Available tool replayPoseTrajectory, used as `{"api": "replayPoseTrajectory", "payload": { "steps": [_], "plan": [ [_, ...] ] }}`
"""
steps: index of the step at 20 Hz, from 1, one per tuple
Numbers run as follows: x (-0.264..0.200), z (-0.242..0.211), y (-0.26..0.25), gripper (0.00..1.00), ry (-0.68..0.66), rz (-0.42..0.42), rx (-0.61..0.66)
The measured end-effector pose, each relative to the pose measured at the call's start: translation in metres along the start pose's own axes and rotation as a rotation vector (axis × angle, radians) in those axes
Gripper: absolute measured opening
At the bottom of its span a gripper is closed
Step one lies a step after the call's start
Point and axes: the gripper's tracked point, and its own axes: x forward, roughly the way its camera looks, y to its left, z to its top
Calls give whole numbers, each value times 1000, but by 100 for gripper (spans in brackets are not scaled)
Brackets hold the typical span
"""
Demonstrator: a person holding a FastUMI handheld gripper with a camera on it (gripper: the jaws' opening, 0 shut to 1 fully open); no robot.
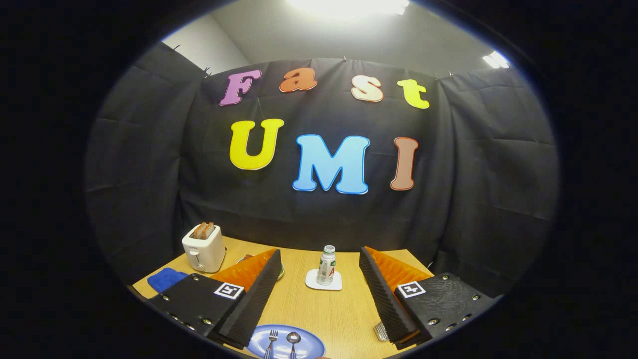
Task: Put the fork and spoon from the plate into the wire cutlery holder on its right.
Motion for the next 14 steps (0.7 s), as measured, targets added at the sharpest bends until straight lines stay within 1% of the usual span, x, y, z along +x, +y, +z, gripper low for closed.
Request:
{"api": "replayPoseTrajectory", "payload": {
  "steps": [2,8,14],
  "plan": [
    [2,-9,2,96,31,6,-8],
    [6,-52,20,96,179,68,-48],
    [8,-92,29,96,319,112,-56]
  ]
}}
